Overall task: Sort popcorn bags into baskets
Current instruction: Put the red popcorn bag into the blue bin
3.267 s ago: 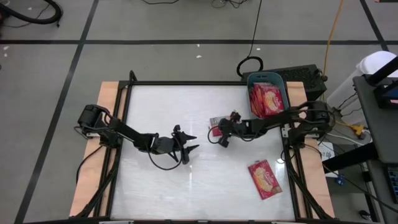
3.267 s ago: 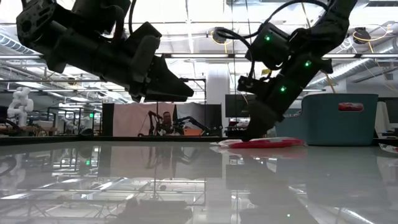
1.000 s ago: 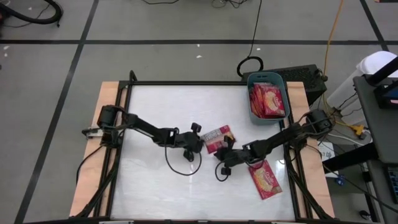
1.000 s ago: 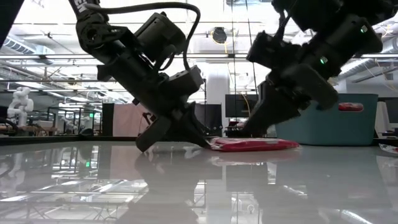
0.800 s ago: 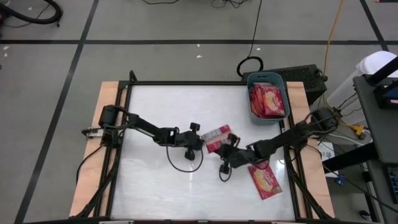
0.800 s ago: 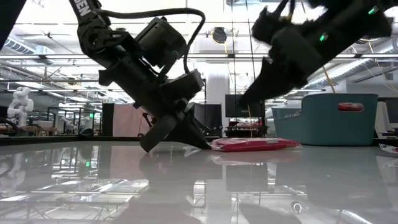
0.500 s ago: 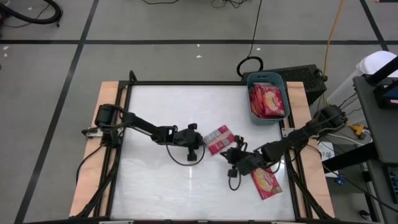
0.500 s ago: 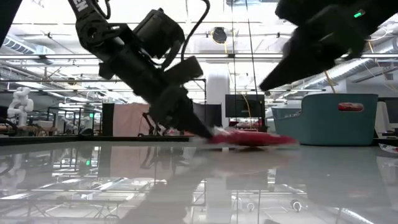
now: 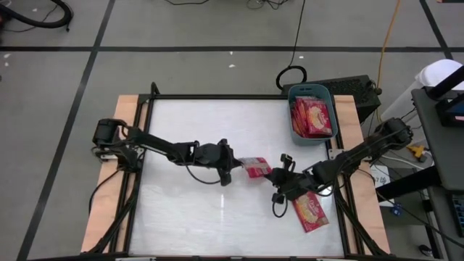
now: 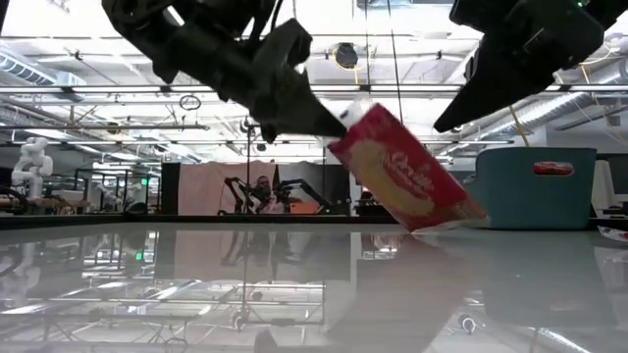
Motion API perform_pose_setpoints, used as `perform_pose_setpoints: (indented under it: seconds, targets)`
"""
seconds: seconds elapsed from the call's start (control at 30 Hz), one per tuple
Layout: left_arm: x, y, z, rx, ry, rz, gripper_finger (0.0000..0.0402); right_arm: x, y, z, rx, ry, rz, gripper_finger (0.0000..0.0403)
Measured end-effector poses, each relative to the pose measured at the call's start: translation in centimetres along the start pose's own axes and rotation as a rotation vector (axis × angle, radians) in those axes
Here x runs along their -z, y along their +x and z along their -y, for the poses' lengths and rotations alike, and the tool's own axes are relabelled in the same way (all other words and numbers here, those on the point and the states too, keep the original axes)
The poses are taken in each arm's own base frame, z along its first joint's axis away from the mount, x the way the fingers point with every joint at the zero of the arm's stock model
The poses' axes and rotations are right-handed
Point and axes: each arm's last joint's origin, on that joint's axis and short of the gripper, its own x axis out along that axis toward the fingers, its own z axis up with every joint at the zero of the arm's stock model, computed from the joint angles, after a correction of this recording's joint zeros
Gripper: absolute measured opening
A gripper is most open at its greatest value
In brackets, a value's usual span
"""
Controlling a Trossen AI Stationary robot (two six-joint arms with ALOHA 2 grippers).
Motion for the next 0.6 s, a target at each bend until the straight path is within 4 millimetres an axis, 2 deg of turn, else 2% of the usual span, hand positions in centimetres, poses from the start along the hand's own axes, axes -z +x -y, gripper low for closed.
perform_pose_setpoints:
  seconds: [0.17, 0.33, 0.6]
  targets:
    - [-1.3, -0.9, -0.7, 0.027, -0.130, 0.042, 0.0001, -0.2, -0.1, 0.0, -0.007, -0.032, 0.018, 0.0000]
    - [-1.4, -0.9, -2.0, 0.000, -0.239, 0.038, 0.0001, -0.1, 0.0, 0.0, -0.004, -0.040, 0.012, 0.0000]
    - [-1.3, -0.7, -2.3, -0.009, -0.258, 0.031, 0.0000, 0.0, 0.0, -0.1, -0.024, -0.040, -0.005, 0.0000]
